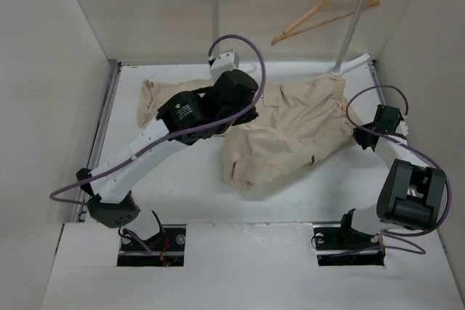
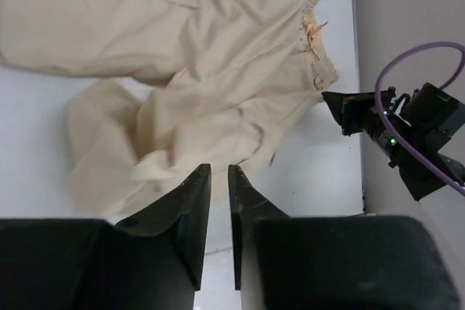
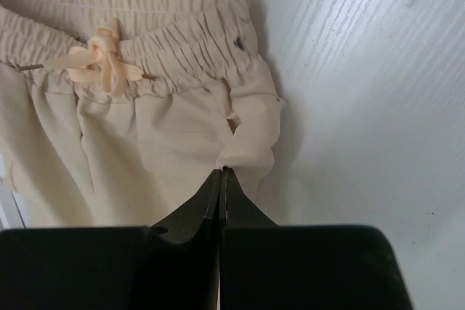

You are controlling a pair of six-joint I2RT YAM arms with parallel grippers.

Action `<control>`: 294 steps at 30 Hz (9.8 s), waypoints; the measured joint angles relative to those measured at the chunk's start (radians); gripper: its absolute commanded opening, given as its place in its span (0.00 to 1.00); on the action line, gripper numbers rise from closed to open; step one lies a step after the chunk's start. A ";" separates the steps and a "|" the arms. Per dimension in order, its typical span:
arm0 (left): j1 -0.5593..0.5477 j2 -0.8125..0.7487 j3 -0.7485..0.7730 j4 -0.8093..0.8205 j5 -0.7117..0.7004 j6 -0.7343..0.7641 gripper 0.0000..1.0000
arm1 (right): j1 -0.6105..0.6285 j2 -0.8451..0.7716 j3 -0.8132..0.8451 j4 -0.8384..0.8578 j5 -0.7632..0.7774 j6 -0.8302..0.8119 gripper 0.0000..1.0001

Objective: Place the trousers on the hanger
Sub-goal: Flatten out the trousers at the center of the board, then fold the trousers at the center of the board.

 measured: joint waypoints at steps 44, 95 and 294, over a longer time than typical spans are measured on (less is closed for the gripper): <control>0.557 -0.563 -1.086 0.489 0.407 -0.132 0.00 | 0.023 -0.056 -0.035 0.001 0.015 -0.045 0.02; 1.109 -0.038 -1.022 0.495 0.090 0.069 0.15 | 0.053 -0.166 -0.106 -0.051 0.029 -0.040 0.01; 1.408 -0.608 -1.231 0.325 0.138 0.010 0.50 | 0.383 -0.576 -0.095 -0.211 -0.072 -0.017 0.65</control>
